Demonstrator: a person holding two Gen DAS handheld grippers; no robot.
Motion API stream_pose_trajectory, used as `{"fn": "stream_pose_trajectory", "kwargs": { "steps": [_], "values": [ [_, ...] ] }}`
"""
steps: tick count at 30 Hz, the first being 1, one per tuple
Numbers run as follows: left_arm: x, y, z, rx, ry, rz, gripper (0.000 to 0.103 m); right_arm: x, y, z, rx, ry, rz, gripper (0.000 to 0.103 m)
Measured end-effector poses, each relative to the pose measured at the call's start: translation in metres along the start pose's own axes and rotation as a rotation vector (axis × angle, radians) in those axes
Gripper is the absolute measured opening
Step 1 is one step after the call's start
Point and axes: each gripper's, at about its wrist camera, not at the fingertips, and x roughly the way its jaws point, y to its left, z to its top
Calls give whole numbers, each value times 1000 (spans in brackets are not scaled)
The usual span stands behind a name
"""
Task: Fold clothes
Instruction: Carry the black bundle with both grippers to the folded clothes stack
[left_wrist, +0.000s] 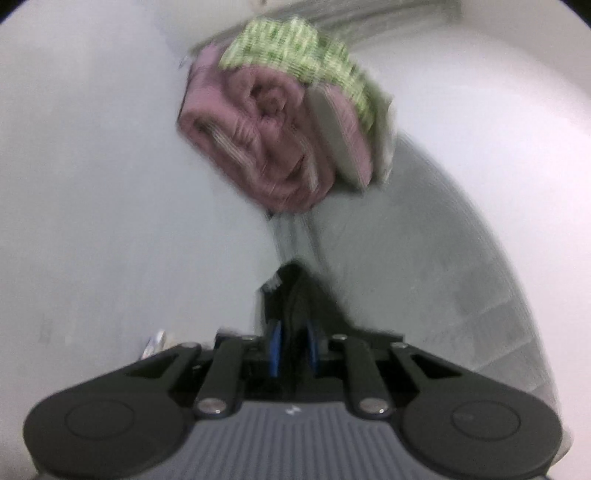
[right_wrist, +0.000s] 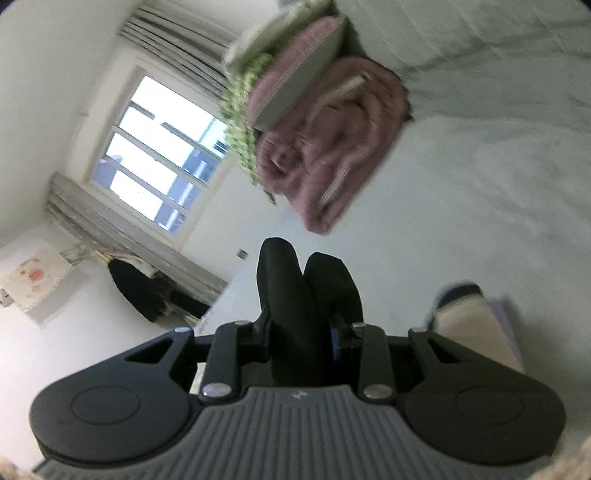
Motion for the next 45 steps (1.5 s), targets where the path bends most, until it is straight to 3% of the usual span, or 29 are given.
{"fn": "stream_pose_trajectory", "kwargs": {
  "steps": [4, 7, 8, 12, 15, 18, 20, 24, 29, 31, 33, 36, 39, 45],
  "values": [
    [-13, -4, 11, -12, -54, -42, 14, 13, 0, -4, 24, 5, -6, 32],
    [-10, 1, 1, -10, -9, -4, 15, 16, -12, -8, 99, 18, -15, 28],
    [-11, 5, -4, -31, 6, -10, 20, 15, -15, -8, 130, 23, -14, 27],
    [-6, 16, -35, -115, 96, -53, 71, 5, -8, 0, 131, 26, -49, 26],
    [3, 25, -65, -224, 166, -97, 83, 2, 5, 2, 134, 23, -42, 25],
    [12, 37, -90, -392, 192, -140, 84, 4, 23, 3, 119, 29, -17, 25],
    [11, 42, -100, -455, 150, -173, 84, 4, 38, 4, 106, 36, 12, 25],
    [0, 51, -107, -563, -35, -297, 84, 4, 56, 12, 109, 33, 83, 25],
    [-6, 56, -98, -595, -185, -347, 85, 8, 48, 16, 210, 79, 166, 25],
    [-3, 54, -91, -574, -213, -327, 82, 11, 37, 13, 252, 110, 182, 25],
    [0, 53, -85, -538, -230, -300, 61, 16, 25, 10, 274, 133, 183, 25],
    [-3, 48, -79, -423, -245, -244, 39, 16, 7, 7, 296, 118, 208, 25],
    [-1, 38, -64, -314, -246, -208, 37, 18, -10, 6, 340, 105, 221, 25],
    [-19, 33, -43, -188, -292, -181, 36, 31, -11, 4, 355, 116, 240, 25]
  ]
}}
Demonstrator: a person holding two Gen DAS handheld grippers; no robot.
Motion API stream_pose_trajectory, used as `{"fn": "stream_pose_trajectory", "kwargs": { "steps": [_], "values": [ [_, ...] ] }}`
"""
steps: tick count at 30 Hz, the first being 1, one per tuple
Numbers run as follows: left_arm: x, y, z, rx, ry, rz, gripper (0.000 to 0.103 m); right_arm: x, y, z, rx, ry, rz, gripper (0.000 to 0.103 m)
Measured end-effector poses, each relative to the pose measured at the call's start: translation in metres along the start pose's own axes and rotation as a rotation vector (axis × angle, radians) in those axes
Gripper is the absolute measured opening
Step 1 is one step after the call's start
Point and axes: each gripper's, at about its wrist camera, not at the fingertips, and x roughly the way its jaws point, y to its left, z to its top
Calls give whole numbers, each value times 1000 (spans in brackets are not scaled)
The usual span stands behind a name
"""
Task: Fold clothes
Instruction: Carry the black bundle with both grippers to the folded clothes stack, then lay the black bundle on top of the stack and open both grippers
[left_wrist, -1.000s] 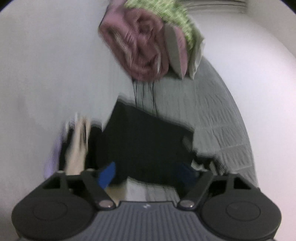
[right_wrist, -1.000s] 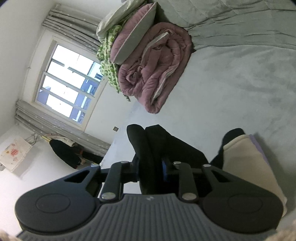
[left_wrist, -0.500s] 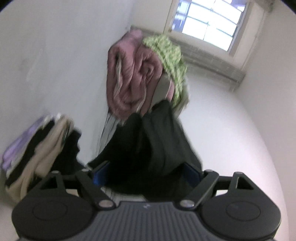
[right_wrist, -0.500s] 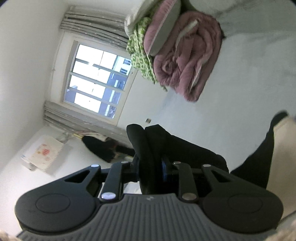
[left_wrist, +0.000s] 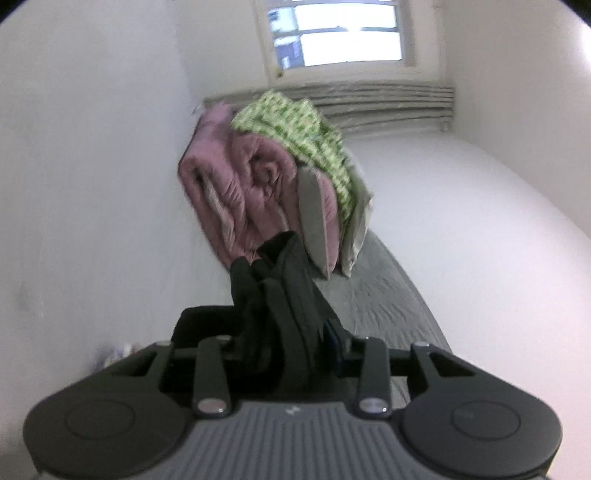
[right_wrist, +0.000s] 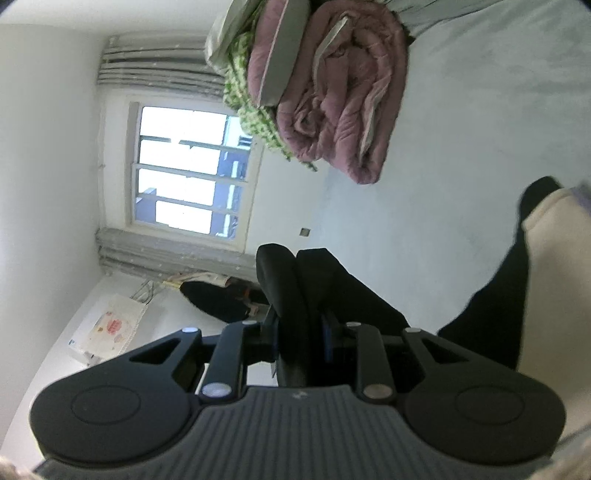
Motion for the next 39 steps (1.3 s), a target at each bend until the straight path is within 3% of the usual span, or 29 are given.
{"fn": "stream_pose_trajectory", "kwargs": {
  "steps": [4, 7, 11, 14, 16, 18, 21, 25, 31, 34, 39],
  "values": [
    [-3, -6, 2, 66, 13, -5, 36, 2, -7, -3, -7, 7, 19, 25],
    [4, 0, -15, 77, 88, 20, 36, -16, -26, 3, 16, -16, -9, 25],
    [18, 19, -50, 94, 205, 92, 36, -44, -55, 16, 10, -42, -120, 25],
    [24, 39, -73, 95, 286, 165, 36, -58, -74, 20, -36, -52, -254, 28],
    [22, 45, -81, 105, 307, 173, 36, -61, -81, 16, -94, -55, -355, 32],
    [18, 39, -80, 143, 315, 167, 39, -65, -81, 9, -158, -61, -389, 40],
    [12, 21, -68, 246, 263, 164, 51, -77, -66, 1, -250, -108, -372, 49],
    [12, -9, -51, 402, 164, 130, 52, -86, -37, -16, -455, -202, -385, 49],
    [42, -21, -65, 616, 209, 153, 46, -61, -27, -53, -717, -228, -445, 36],
    [51, 12, -64, 591, 284, 247, 33, -47, -40, -58, -752, -223, -530, 27],
    [53, 8, -70, 688, 323, 266, 33, -30, -54, -63, -789, -204, -628, 22]
  ]
}}
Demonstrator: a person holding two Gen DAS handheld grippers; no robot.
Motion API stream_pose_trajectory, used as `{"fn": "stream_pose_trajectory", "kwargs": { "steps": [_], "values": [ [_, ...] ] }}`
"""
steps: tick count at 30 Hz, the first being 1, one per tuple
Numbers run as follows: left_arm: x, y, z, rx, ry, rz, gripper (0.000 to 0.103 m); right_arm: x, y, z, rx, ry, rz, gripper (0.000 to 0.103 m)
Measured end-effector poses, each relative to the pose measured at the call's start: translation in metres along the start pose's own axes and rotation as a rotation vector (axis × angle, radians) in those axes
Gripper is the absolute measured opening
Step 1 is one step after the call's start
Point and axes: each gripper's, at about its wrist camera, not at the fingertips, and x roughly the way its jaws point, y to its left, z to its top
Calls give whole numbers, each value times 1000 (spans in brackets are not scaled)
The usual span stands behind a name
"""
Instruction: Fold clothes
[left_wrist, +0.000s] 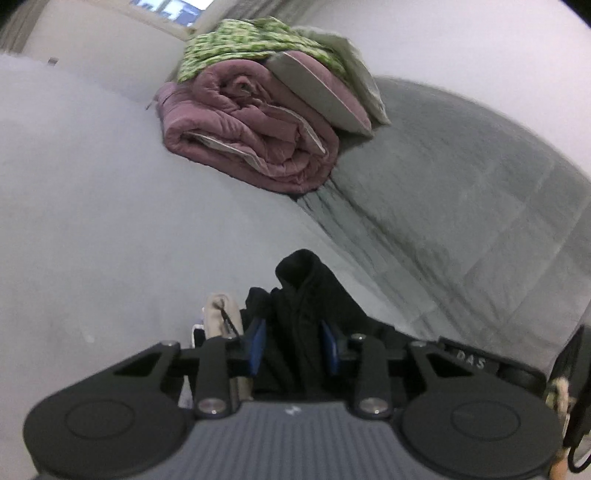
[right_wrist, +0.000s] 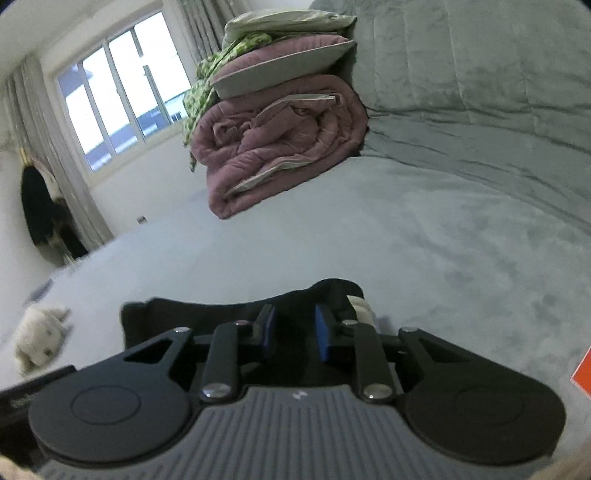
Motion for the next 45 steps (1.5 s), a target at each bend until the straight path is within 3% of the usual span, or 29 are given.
{"fn": "stream_pose_trajectory", "kwargs": {
  "steps": [2, 4, 6, 10, 13, 17, 27, 34, 41, 45],
  "values": [
    [-7, -4, 6, 11, 9, 22, 33, -3, 7, 4, -16, 1, -21, 23],
    [-15, -8, 11, 9, -25, 23, 35, -9, 15, 7, -25, -20, -24, 33],
    [-22, -13, 13, 10, -58, 16, 42, -16, 20, 5, -33, -33, -15, 39],
    [-20, -23, 3, 69, 90, 32, 43, -15, 29, 4, -97, 27, -68, 39],
    [-39, -28, 0, 99, 98, 29, 49, -34, 36, 11, -61, 13, -35, 40],
    [-69, -33, 1, 108, 110, 41, 61, -62, 52, 17, -51, -4, -4, 52],
    [-147, -43, 17, 85, 142, 109, 84, -133, 95, 20, -16, -16, 35, 67],
    [-220, -30, 18, 77, 157, 202, 96, -178, 132, 9, -18, 12, 48, 75],
    [-285, -3, 11, 75, 167, 305, 102, -213, 177, -10, -42, 22, 139, 103],
    [-318, 10, 3, 96, 178, 353, 102, -228, 206, -19, -71, 26, 185, 103]
  ]
}}
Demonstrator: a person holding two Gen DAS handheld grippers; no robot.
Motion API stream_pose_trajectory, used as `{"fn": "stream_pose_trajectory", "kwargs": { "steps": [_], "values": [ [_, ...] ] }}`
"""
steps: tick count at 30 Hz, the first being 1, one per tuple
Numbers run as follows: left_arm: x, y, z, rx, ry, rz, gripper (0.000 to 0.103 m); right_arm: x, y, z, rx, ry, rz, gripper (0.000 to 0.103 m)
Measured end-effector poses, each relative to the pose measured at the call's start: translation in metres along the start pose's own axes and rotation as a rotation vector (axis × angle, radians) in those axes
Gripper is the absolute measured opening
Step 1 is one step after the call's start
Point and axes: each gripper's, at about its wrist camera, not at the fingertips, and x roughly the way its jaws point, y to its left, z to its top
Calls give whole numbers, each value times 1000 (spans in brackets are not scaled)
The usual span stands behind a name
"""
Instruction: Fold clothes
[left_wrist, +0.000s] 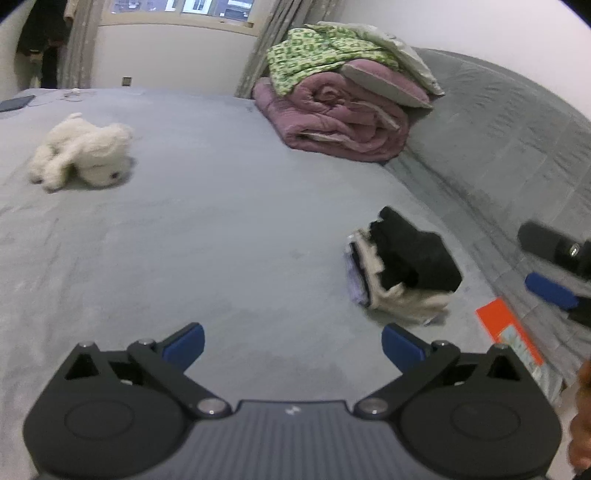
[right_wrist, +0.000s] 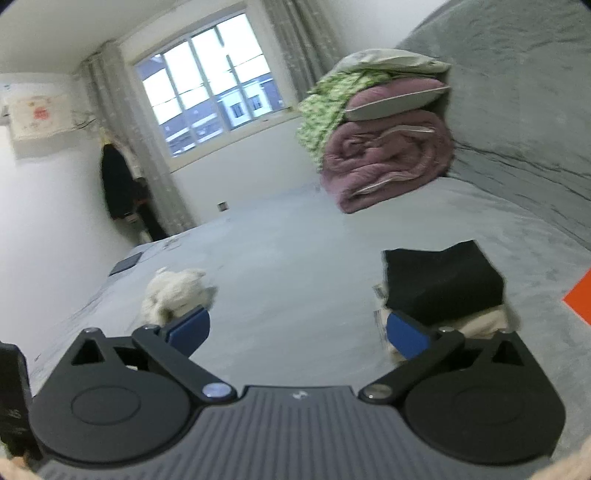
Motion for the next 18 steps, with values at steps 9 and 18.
{"fn": "stream_pose_trajectory", "kwargs": {
  "steps": [9, 18],
  "values": [
    [-40, 33, -29, 25, 19, 144, 102, -3, 61, -22, -54, 78, 50, 103],
    [-68, 46, -41, 32, 0, 247, 102, 7, 87, -55, -83, 146, 25, 103]
  ]
}}
